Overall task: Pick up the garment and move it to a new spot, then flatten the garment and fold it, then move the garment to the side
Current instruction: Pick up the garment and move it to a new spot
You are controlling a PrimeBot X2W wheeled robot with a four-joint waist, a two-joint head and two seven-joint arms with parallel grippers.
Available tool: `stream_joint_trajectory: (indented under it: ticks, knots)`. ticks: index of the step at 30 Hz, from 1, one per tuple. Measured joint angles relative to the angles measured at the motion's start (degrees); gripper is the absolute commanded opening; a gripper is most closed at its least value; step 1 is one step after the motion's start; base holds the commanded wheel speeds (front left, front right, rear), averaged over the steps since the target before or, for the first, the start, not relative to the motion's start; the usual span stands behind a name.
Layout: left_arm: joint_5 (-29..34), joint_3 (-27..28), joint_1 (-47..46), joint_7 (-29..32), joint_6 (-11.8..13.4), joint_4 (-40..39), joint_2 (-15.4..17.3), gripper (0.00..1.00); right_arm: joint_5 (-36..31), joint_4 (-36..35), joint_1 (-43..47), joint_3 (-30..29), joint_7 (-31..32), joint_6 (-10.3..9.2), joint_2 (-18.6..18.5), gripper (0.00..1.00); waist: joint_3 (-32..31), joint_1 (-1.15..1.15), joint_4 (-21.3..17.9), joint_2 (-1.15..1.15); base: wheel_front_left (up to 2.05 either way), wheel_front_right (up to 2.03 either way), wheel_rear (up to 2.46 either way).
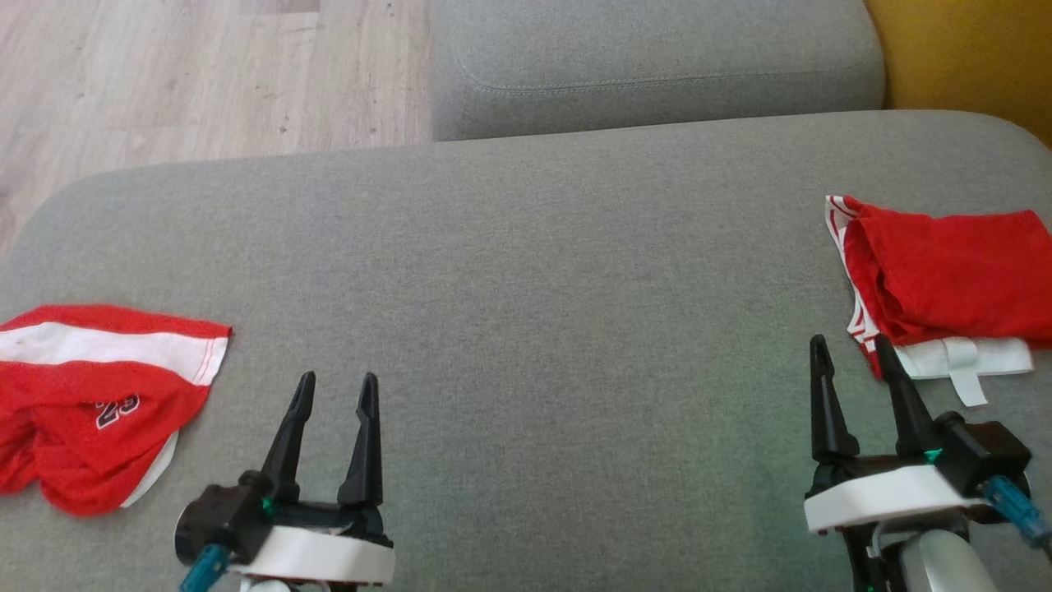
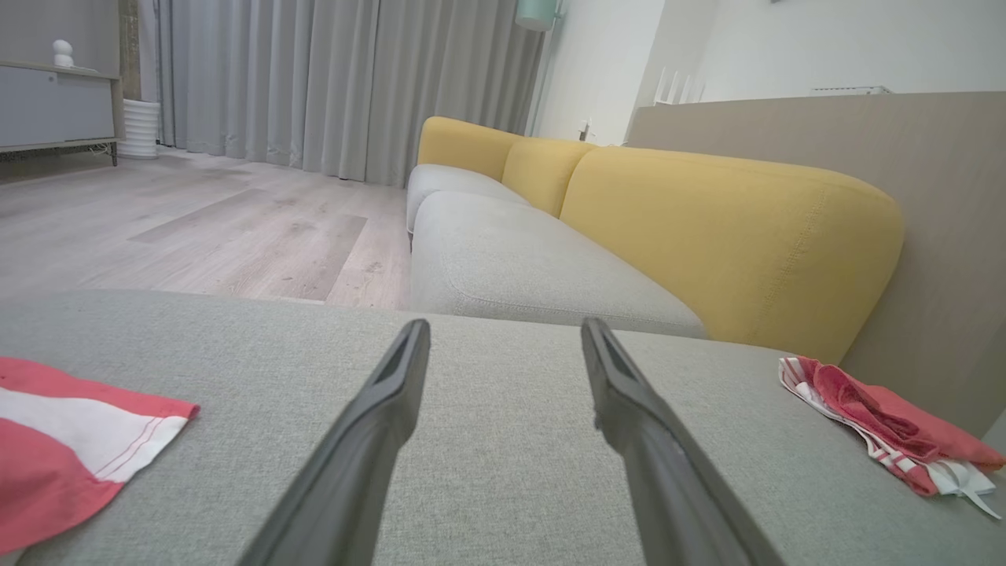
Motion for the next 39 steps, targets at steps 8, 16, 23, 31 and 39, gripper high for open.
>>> stream_joint_trajectory:
  ticks: [8,16,23,31,39]
  knots:
    - [-1.16,0.86,0.02,0.00,0.00,0.01,0.00,1.00,0.14,-0.49,-0.04,-0.26,0.00,0.00,0.00,1.00,0.40,0.00,-1.04,0.00,0.00,0.00,0.00]
    - [-1.15,0.79,0.02,0.00,0.00,0.22,-0.01,1.00,0.59,-0.46,-0.05,-0.62,0.00,0.00,0.00,1.00,0.56,0.00,-1.12,0.00,0.00,0.00,0.00]
    - [-1.15,0.83,0.02,0.01,0.00,0.97,-0.01,1.00,1.01,-0.20,-0.04,-0.69,0.00,0.00,0.00,1.00,0.11,0.00,0.99,0.00,0.00,0.00,0.00]
    - [-0.79,2.83,0.36,0.01,0.00,1.15,-0.03,1.00,1.56,0.30,0.04,2.16,0.00,0.00,0.03,1.00,-0.53,0.00,6.18,0.00,0.00,0.00,0.00]
    - [0.42,5.73,1.26,0.01,0.00,1.12,0.01,1.00,2.78,0.94,0.06,6.35,0.00,0.00,0.03,1.00,-0.76,0.00,12.51,0.00,0.00,0.00,0.00]
